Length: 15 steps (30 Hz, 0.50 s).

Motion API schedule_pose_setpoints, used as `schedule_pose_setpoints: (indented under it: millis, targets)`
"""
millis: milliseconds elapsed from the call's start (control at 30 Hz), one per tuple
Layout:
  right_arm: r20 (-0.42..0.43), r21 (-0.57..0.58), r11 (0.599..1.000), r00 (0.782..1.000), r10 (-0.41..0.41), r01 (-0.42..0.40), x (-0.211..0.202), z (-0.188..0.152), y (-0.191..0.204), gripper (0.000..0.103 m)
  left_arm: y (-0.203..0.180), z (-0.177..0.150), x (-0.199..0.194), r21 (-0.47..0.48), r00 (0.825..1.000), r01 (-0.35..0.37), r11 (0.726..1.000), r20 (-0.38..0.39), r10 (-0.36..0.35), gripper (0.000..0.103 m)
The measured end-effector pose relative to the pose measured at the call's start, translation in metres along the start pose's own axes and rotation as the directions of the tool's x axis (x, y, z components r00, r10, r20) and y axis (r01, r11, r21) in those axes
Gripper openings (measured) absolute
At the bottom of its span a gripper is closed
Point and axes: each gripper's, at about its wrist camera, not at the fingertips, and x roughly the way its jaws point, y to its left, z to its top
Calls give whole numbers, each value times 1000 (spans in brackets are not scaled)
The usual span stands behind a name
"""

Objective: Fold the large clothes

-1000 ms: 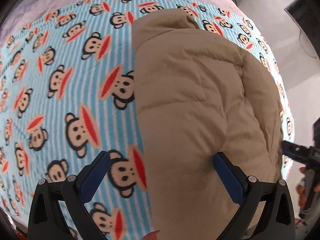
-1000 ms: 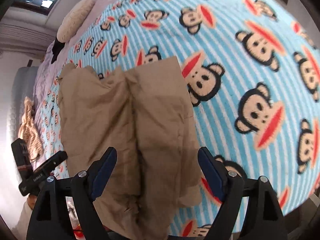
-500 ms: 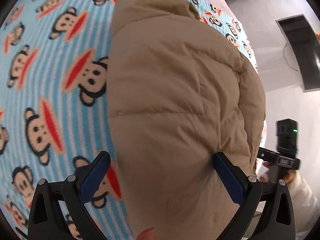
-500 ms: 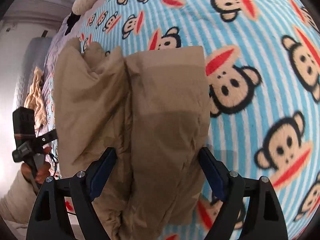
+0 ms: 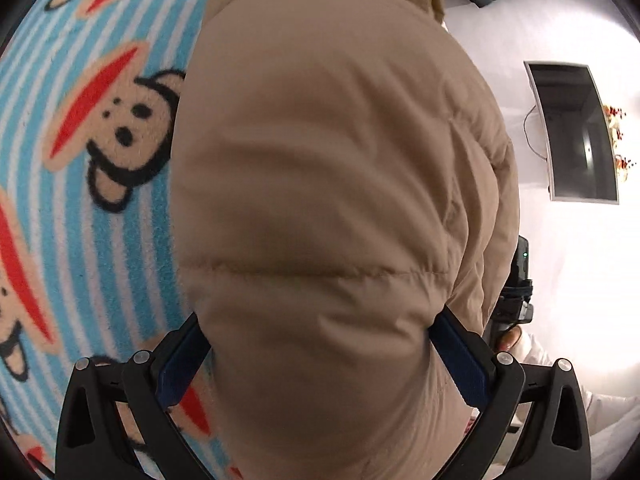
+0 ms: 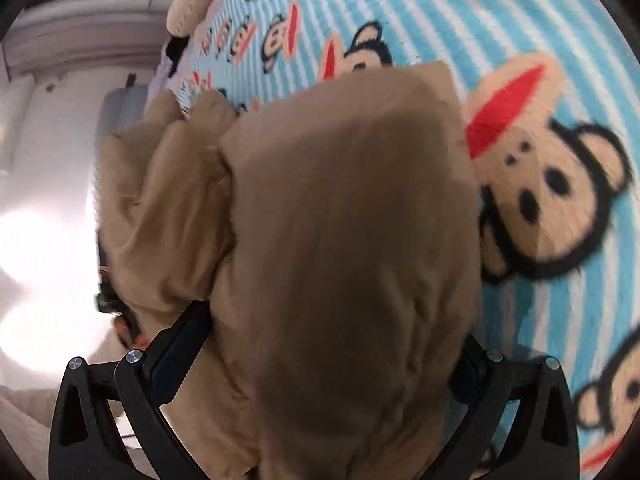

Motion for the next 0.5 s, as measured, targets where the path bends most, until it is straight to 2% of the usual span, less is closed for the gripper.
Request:
schedule_pose_setpoints:
  millis: [67, 233, 300, 333, 400, 500]
  targets:
    - [-16, 22, 1000, 1000, 7, -7, 6, 5, -2, 103, -4, -3, 3, -6, 1000, -15, 1000, 7, 15, 103]
    - [-12, 124, 992, 1000, 26, -24, 8, 10, -8, 101, -26, -13, 8, 11, 993, -110, 994, 47, 109, 102]
    - [-9, 141, 989, 998, 55, -53, 8, 8, -8, 84, -39, -16, 7, 50, 987, -149, 988, 68, 145, 94]
    - [0, 149, 986, 997, 72, -71, 6, 6, -7, 71, -44, -19, 5, 67, 984, -165, 984, 82, 160, 88]
    - [23, 142, 986, 996, 87, -89, 2, 5, 0, 51, -52, -24, -4, 77, 982, -169, 983, 103, 161, 78]
    - [40, 114, 988, 994, 103, -107, -4, 3, 14, 44, -61, -30, -21, 93, 978, -168, 981, 137, 155, 73]
